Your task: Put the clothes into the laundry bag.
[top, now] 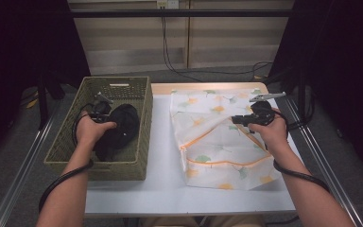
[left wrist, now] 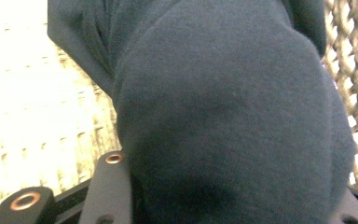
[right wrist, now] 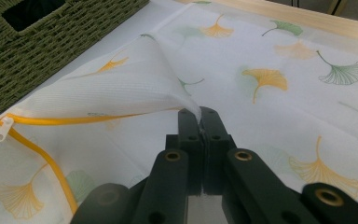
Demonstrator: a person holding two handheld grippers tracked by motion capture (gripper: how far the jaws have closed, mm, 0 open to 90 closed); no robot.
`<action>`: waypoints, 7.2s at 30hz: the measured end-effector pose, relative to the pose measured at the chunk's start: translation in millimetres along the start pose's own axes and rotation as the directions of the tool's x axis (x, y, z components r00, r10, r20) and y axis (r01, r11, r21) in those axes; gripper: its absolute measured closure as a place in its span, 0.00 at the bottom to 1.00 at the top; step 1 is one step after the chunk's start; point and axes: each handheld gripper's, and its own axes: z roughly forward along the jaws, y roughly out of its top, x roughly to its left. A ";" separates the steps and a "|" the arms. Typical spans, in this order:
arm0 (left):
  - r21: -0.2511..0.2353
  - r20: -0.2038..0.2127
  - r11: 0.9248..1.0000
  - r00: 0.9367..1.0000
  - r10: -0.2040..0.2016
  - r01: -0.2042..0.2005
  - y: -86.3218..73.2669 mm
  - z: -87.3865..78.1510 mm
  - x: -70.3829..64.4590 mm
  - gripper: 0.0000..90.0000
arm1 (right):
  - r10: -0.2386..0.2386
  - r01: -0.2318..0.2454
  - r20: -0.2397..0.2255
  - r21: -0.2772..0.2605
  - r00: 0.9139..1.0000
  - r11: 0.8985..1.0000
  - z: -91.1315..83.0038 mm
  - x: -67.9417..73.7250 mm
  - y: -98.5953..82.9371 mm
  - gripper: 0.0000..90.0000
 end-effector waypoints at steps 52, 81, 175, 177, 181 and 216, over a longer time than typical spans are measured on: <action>0.032 0.263 0.976 0.944 0.201 -0.217 44.8 -112.4 -99.5 0.62 | 0.001 -0.001 0.001 -0.002 1.000 1.000 0.4 1.7 6.9 1.00; 0.054 0.365 0.920 0.865 0.344 -0.388 42.6 -111.3 -176.1 0.62 | 0.002 -0.002 -0.005 0.002 1.000 1.000 1.7 4.9 8.8 1.00; 0.141 0.493 0.851 0.781 0.382 -0.506 2.8 20.6 -295.1 0.61 | -0.005 0.005 -0.007 -0.020 1.000 1.000 -5.2 10.7 19.2 1.00; 0.132 0.485 0.868 0.794 0.366 -0.480 2.2 23.1 -296.6 0.61 | -0.007 0.007 -0.006 -0.019 1.000 1.000 -4.9 10.7 19.3 1.00; 0.125 0.473 0.889 0.814 0.336 -0.440 1.5 27.4 -299.0 0.61 | -0.003 0.003 -0.003 -0.018 1.000 1.000 -4.9 11.1 19.8 1.00; 0.157 0.429 0.907 0.854 0.295 -0.392 -0.9 48.4 -297.8 0.61 | -0.012 0.012 -0.005 -0.019 1.000 1.000 -4.9 12.6 19.6 1.00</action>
